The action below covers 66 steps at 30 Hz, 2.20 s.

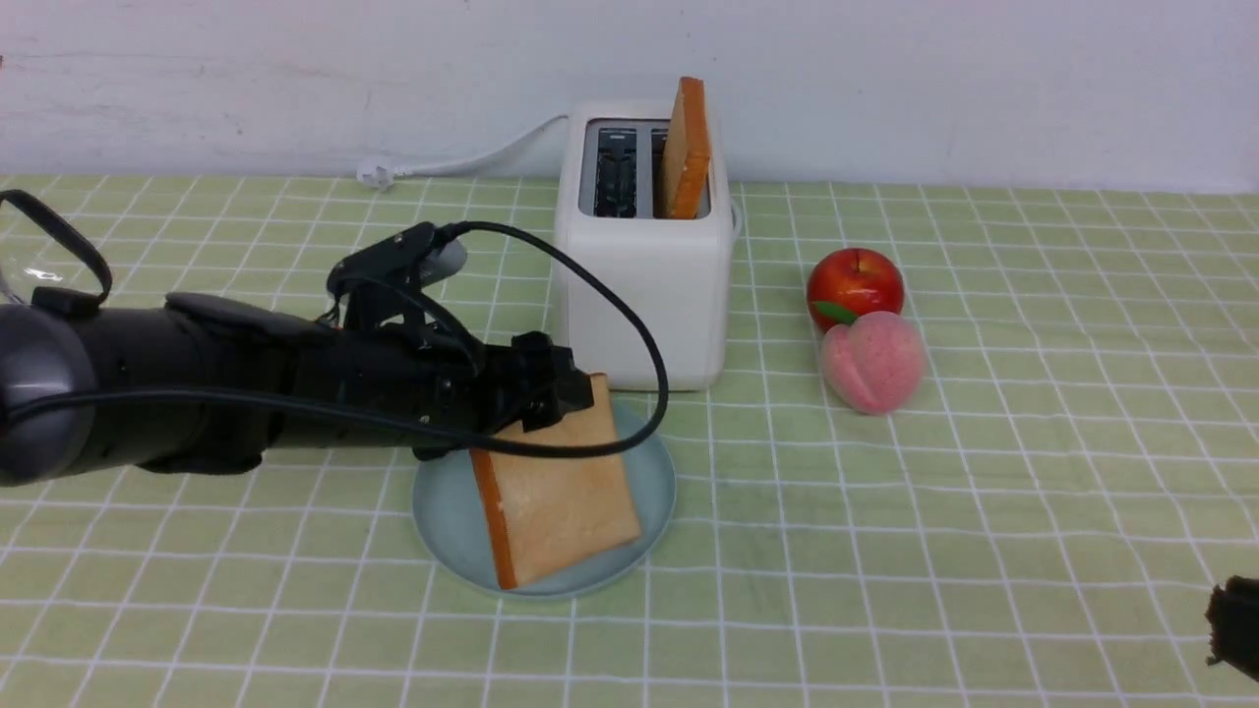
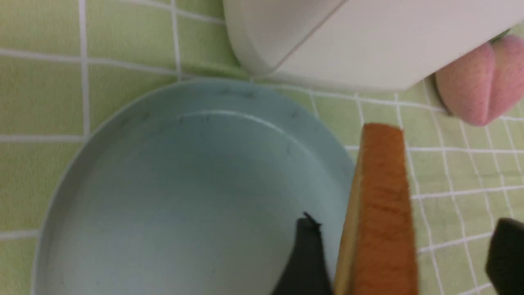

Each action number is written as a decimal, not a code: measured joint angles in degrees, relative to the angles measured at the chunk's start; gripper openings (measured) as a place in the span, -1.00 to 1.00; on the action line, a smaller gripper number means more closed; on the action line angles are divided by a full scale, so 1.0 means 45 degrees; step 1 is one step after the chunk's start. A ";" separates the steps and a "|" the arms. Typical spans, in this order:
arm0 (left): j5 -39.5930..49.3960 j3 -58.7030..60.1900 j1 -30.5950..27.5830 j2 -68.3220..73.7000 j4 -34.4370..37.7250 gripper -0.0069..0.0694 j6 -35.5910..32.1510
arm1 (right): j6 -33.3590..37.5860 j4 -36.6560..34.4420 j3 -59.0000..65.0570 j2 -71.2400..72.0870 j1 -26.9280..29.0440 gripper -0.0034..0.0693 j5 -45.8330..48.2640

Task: Take toasted bread from bread machine on green coffee tablecloth place on plate.
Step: 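Place the slice of bread on the plate with the left gripper, then grasp the toast slice in the toaster and pull it up out of the slot with the right gripper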

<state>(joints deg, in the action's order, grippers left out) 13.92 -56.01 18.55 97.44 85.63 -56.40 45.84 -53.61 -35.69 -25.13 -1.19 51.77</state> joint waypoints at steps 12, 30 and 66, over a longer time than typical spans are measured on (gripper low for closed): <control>-0.1525 0.0418 0.0000 -0.2038 -0.0612 0.79 -0.0072 | 0.0000 0.0780 0.0000 0.0000 0.0000 -0.85 0.0231; -0.0727 0.5309 0.0000 -1.4028 -0.1590 -0.85 -0.1791 | -0.0140 -0.0950 -0.0457 -0.3637 0.0000 -0.84 -0.1307; -0.0730 0.7986 0.0000 -1.7646 -0.1613 -0.85 -0.1871 | -1.1533 0.9622 -1.9237 -2.1966 -0.4809 0.59 -0.4207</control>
<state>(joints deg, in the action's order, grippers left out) 10.64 -20.07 18.55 18.03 78.37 -64.82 -6.06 -10.32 -122.26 -123.98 -22.83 32.84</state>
